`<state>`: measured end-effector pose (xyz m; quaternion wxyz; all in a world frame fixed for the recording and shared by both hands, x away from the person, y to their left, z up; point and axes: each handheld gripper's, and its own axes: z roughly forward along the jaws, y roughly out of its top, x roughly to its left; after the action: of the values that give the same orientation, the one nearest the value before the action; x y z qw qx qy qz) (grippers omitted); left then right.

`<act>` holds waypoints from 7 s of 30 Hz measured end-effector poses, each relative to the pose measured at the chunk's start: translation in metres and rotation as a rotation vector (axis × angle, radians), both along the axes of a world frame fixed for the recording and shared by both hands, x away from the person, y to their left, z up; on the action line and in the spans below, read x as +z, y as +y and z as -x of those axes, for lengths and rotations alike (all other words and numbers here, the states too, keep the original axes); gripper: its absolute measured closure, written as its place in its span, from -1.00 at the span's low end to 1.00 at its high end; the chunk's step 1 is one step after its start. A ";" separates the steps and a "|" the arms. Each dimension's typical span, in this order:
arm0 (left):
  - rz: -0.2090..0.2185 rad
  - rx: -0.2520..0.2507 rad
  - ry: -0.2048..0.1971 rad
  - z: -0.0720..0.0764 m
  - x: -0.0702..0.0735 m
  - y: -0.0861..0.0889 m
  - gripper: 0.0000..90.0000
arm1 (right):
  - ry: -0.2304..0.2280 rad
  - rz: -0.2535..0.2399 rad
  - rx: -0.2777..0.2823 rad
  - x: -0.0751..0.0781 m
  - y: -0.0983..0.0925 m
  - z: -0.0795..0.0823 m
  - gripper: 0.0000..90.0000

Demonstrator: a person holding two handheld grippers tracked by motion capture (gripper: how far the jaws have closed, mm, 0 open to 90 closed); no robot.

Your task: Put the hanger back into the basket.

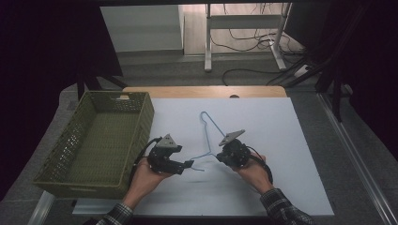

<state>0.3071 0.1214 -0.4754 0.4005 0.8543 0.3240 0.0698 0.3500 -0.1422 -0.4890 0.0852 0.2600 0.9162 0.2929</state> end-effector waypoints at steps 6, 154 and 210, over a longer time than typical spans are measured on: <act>-0.061 -0.028 0.028 -0.018 -0.005 -0.021 -0.01 | -0.005 0.001 -0.001 0.001 0.000 0.000 0.93; -0.167 -0.468 0.033 -0.018 0.070 -0.043 0.29 | -0.020 -0.153 0.201 0.083 -0.019 0.057 0.93; -0.002 0.009 0.108 -0.024 0.134 0.059 0.94 | -0.080 -0.264 -0.112 0.066 -0.078 0.077 -0.95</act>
<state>0.3315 0.1802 -0.3411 0.3811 0.8557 0.3490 0.0261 0.2734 -0.2205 -0.4227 0.1031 0.3079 0.8495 0.4158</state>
